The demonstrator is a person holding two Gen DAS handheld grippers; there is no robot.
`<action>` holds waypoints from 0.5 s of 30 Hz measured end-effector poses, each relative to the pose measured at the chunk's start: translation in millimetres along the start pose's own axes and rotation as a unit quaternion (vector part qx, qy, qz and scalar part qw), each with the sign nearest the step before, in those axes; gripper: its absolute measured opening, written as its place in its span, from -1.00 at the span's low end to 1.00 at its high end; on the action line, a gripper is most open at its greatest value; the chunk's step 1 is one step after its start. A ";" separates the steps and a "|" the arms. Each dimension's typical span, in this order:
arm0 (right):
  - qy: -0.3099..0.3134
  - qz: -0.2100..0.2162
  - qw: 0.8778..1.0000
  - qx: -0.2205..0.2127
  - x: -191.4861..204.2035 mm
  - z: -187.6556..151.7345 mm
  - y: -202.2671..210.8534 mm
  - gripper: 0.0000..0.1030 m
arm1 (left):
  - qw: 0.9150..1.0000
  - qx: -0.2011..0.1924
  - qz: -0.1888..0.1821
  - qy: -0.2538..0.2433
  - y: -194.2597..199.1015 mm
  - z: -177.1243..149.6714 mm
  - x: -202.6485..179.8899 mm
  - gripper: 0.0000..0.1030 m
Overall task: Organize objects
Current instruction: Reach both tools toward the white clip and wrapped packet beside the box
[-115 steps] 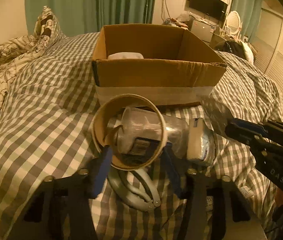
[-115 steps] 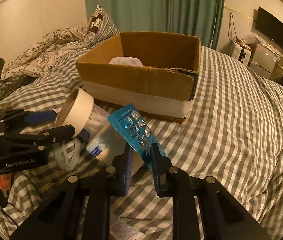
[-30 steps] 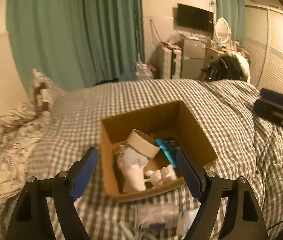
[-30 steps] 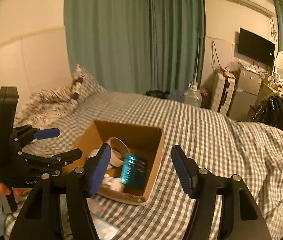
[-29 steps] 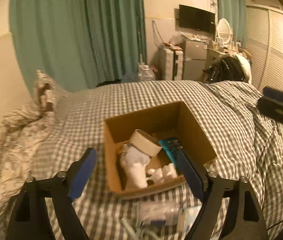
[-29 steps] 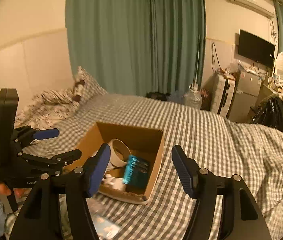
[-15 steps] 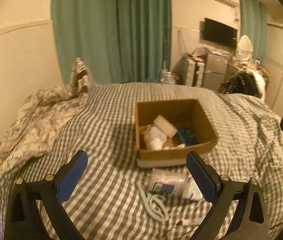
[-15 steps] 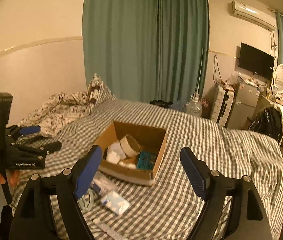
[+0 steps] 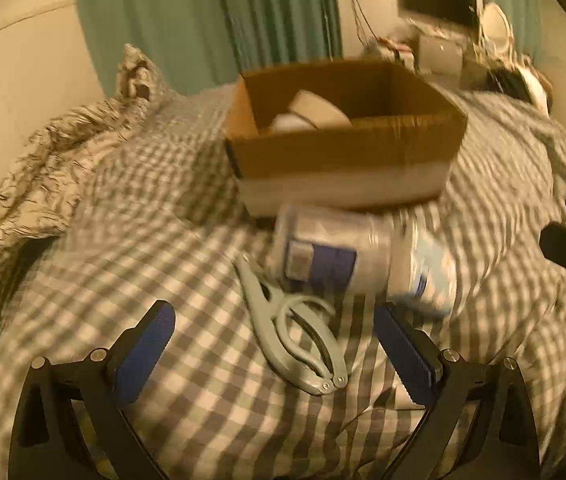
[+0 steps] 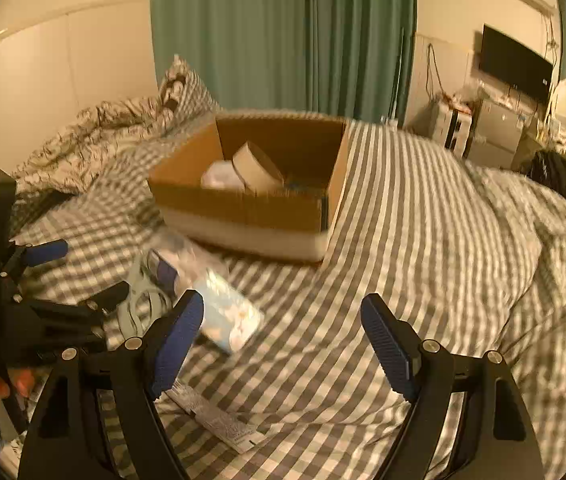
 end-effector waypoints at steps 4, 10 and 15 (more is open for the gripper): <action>0.008 0.001 1.000 0.014 3.0 -11.3 -16.5 0.57 | 0.999 0.017 0.016 0.031 -17.4 -10.3 6.9 0.99; -0.003 0.009 0.999 0.033 3.1 -23.3 -35.8 0.57 | 0.999 0.027 0.026 0.003 -43.4 -20.2 -14.6 0.97; -0.019 0.003 0.999 0.048 -4.9 -32.0 -44.0 0.57 | 0.998 0.052 -0.028 -0.022 -54.9 -28.2 -35.3 0.93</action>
Point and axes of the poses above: each gripper's, at about its wrist camera, not at the fingertips, and y roughly against the way its jaws point, x to its left, z to its top, the point moved 1 cm from there along -y, roughly the way its jaws point, and after that the axes turned 11 degrees about -x, right-handed, at the moved point
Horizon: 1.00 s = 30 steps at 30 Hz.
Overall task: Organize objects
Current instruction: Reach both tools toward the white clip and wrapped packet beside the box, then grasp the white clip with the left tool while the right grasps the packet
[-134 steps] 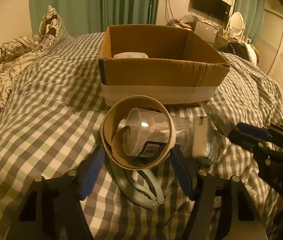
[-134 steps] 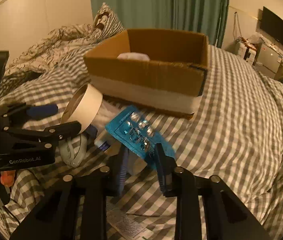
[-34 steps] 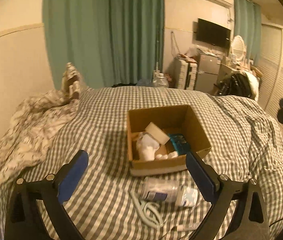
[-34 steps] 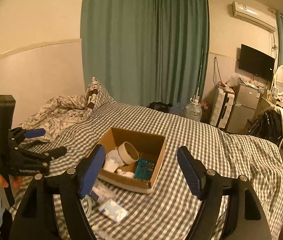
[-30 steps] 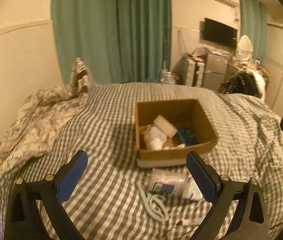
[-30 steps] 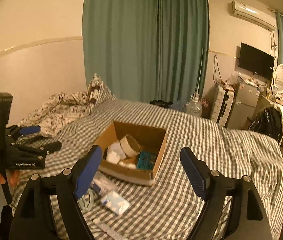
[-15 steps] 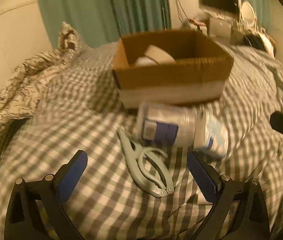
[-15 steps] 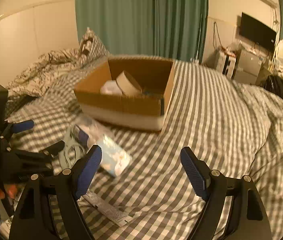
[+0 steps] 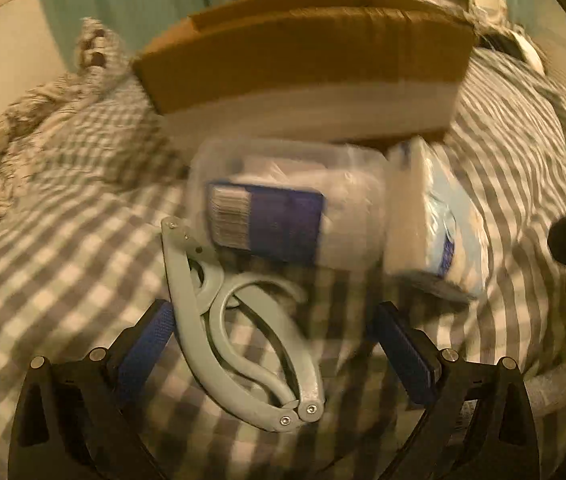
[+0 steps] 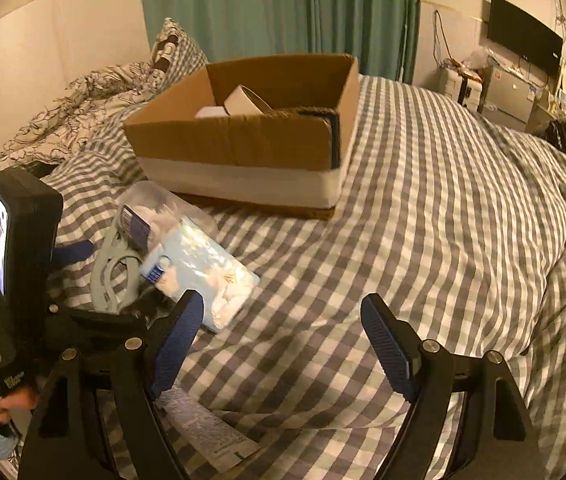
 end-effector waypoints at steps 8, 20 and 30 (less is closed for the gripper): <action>-0.010 -0.006 1.000 -0.003 -1.3 2.9 6.4 0.57 | 0.996 -0.003 -0.061 0.061 -0.2 -3.4 16.4 0.34; 0.099 0.067 0.992 0.028 45.7 1.8 -17.0 0.57 | 0.990 0.010 -0.105 0.096 27.2 10.1 47.0 -0.69; 0.102 0.099 0.988 0.059 67.8 2.3 -57.3 0.06 | 0.990 0.010 -0.110 0.093 34.3 11.4 47.1 -0.74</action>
Point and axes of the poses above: each gripper's, at about its wrist camera, not at the fingertips, and y roughly against the way its jaws point, x to its left, z to its top, the point moved 1 cm from there along -y, roughly the way its jaws point, and after that the axes turned 11 degrees about -x, right-handed, at the moved point
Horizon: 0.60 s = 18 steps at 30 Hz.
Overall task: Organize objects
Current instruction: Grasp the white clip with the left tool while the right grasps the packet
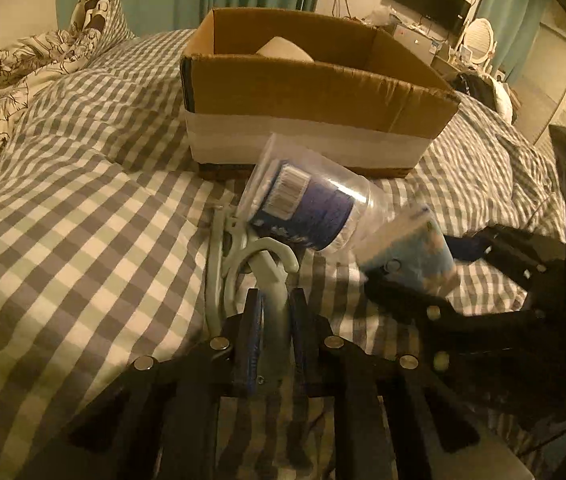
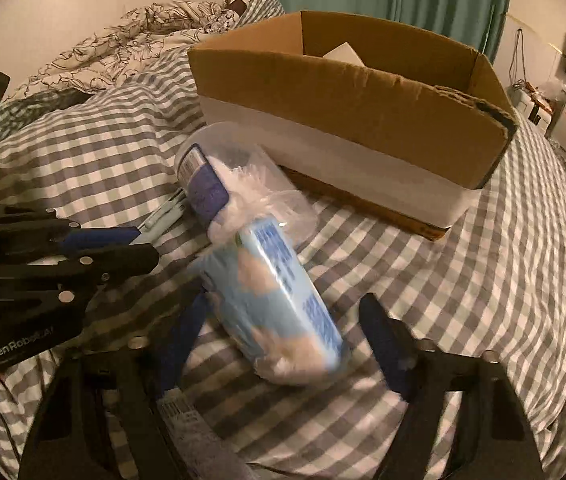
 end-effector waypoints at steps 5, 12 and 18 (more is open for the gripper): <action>0.003 -0.022 1.000 -0.021 3.6 3.3 19.6 -0.42 | 1.000 -0.012 -0.007 -0.005 17.8 9.8 0.9 -0.76; -0.019 -0.031 0.997 -0.068 -7.6 11.2 78.1 -0.46 | 0.999 -0.051 -0.008 -0.010 49.1 29.8 -0.9 -0.84; -0.031 -0.051 0.993 -0.101 -18.1 20.1 124.3 -0.46 | 0.997 -0.079 -0.010 -0.013 75.6 44.1 -7.4 -0.84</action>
Point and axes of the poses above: each gripper's, at about its wrist camera, not at the fingertips, and y roughly against the way its jaws point, x to its left, z to its top, the point moved 1 cm from there along -y, roughly the way its jaws point, and after that the axes turned 11 degrees about -x, right-handed, at the moved point
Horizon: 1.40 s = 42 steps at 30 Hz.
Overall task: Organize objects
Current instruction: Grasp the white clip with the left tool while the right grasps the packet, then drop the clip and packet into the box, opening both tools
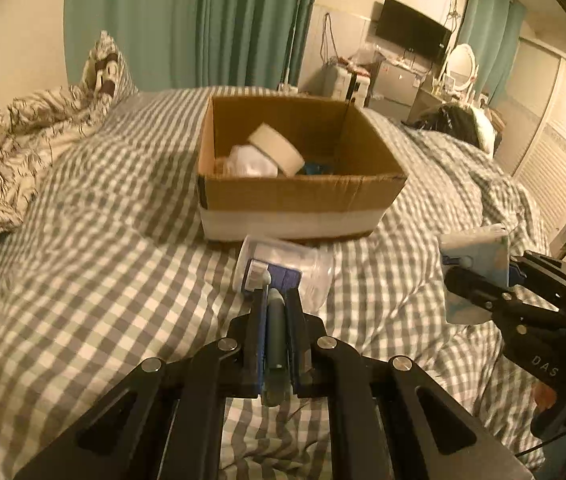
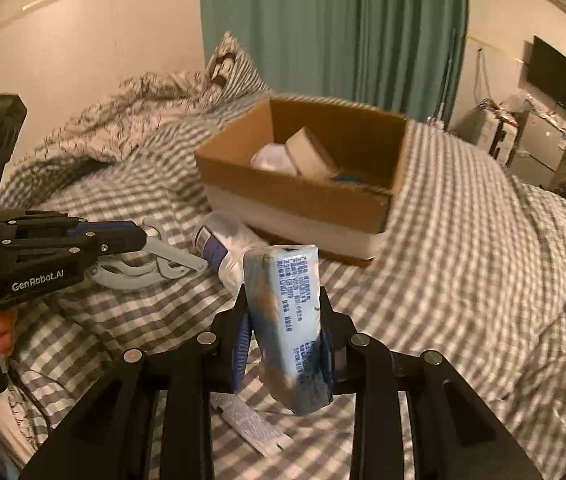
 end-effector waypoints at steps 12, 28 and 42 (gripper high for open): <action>0.013 -0.022 0.998 -0.061 -8.1 51.1 47.3 -0.46 | 0.995 -0.088 -0.012 -0.038 41.1 71.5 -36.2 -0.84; -0.019 -0.022 0.996 -0.088 -52.0 152.0 -23.2 -0.46 | 0.994 -0.104 0.000 -0.045 -41.7 169.0 -23.8 -0.84; -0.070 -0.002 0.997 -0.024 -86.6 128.7 -140.6 -0.40 | 0.998 -0.042 -0.003 -0.052 -144.3 150.3 5.0 -0.83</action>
Point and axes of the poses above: each gripper's, at about its wrist camera, not at the fingertips, and y roughly against the way its jaws point, x to its left, z to its top, the point moved 1 cm from there along -y, roughly the way its jaws point, and after that the axes turned 11 degrees about -x, right-handed, at the moved point
